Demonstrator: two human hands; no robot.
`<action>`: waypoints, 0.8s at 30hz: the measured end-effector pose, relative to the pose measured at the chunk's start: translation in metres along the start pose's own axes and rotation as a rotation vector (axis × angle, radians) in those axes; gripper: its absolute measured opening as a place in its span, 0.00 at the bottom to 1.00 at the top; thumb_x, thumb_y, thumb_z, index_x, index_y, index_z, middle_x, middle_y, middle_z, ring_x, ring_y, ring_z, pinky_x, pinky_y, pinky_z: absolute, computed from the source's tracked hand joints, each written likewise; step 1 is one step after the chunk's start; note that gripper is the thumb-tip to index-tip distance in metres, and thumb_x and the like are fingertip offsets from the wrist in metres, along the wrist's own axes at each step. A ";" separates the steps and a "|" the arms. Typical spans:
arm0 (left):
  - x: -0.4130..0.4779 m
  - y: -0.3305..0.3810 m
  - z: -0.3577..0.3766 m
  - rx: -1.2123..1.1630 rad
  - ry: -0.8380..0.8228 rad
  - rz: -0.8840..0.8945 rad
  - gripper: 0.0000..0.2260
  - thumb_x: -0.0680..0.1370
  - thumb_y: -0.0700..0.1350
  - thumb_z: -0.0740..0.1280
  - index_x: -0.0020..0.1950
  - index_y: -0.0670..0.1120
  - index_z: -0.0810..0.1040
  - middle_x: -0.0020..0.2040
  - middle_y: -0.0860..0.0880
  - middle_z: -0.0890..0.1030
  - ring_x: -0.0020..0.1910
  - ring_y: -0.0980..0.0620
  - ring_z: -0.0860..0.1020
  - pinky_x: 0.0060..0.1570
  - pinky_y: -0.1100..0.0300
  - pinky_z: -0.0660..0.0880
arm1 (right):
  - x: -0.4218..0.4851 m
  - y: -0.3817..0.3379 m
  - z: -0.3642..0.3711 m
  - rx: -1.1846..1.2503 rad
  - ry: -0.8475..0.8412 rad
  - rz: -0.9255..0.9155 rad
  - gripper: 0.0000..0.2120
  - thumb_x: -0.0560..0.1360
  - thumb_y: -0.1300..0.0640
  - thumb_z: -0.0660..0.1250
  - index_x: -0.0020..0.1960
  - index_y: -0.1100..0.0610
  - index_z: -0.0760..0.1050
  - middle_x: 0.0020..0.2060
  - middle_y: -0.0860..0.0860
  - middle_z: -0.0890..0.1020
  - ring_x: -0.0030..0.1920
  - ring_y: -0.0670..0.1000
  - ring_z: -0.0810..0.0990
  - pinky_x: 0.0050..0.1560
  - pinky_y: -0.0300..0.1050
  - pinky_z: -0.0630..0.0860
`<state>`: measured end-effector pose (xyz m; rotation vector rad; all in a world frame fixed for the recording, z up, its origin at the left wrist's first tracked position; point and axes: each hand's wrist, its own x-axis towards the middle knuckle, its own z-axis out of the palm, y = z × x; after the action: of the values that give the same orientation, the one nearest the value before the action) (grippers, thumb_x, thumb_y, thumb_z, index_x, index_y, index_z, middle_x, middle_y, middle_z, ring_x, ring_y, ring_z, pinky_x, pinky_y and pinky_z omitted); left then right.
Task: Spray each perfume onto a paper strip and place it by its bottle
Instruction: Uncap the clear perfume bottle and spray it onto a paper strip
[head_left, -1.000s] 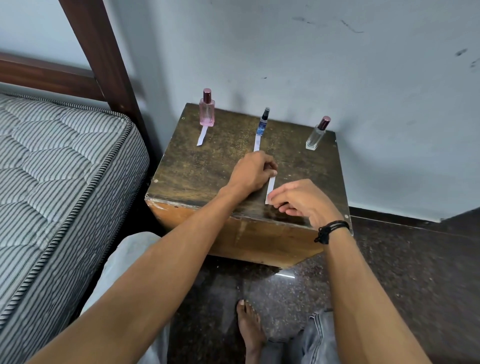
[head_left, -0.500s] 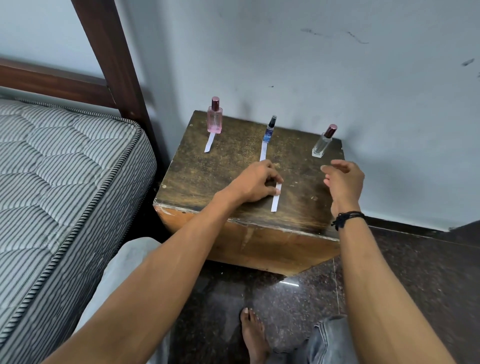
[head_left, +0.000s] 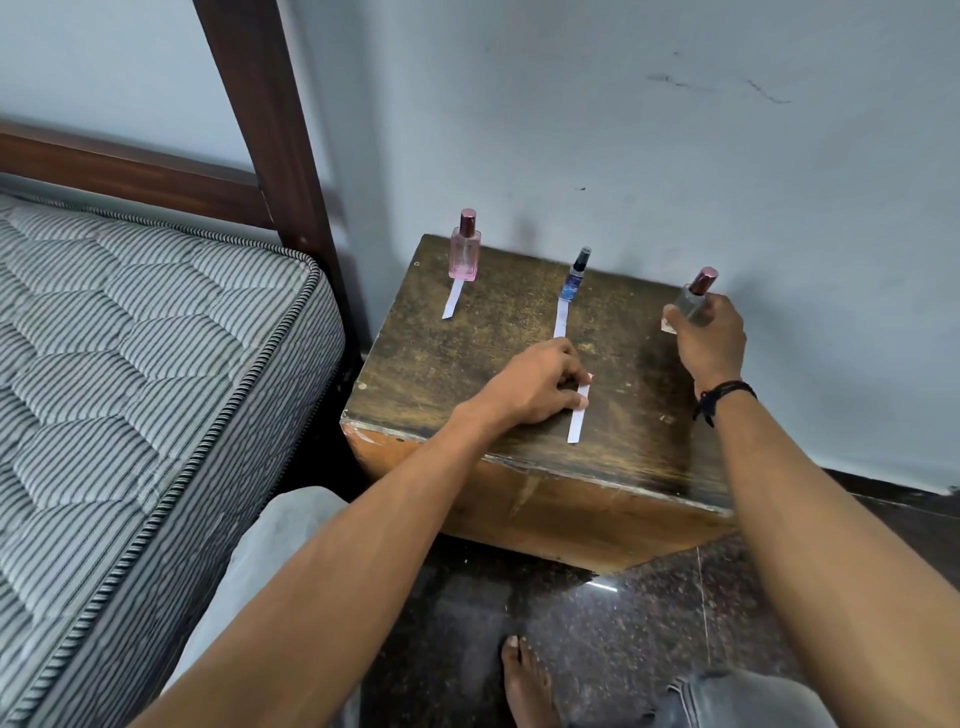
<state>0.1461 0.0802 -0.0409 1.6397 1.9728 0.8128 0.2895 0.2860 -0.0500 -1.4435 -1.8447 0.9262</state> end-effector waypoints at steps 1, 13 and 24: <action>0.000 0.000 -0.001 -0.010 0.004 -0.006 0.13 0.75 0.45 0.75 0.58 0.43 0.84 0.56 0.49 0.78 0.54 0.51 0.77 0.59 0.53 0.76 | -0.001 0.001 -0.001 -0.001 0.012 -0.006 0.19 0.77 0.48 0.72 0.64 0.56 0.77 0.60 0.52 0.82 0.61 0.57 0.80 0.56 0.46 0.71; -0.006 0.016 -0.036 -0.562 0.266 -0.166 0.07 0.75 0.47 0.75 0.52 0.48 0.86 0.47 0.53 0.86 0.49 0.54 0.83 0.58 0.54 0.79 | -0.111 -0.032 -0.018 0.030 -0.245 -0.203 0.13 0.75 0.48 0.75 0.59 0.46 0.81 0.51 0.43 0.83 0.51 0.43 0.81 0.50 0.41 0.75; -0.029 0.014 -0.046 -0.572 0.293 -0.135 0.10 0.74 0.49 0.76 0.53 0.48 0.86 0.47 0.53 0.86 0.48 0.56 0.83 0.55 0.54 0.80 | -0.139 -0.044 -0.002 -0.071 -0.419 -0.252 0.17 0.75 0.50 0.76 0.62 0.53 0.82 0.48 0.46 0.84 0.48 0.45 0.81 0.44 0.38 0.71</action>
<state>0.1315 0.0467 0.0013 1.0903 1.7701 1.4635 0.2970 0.1436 -0.0193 -1.0763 -2.3207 1.1039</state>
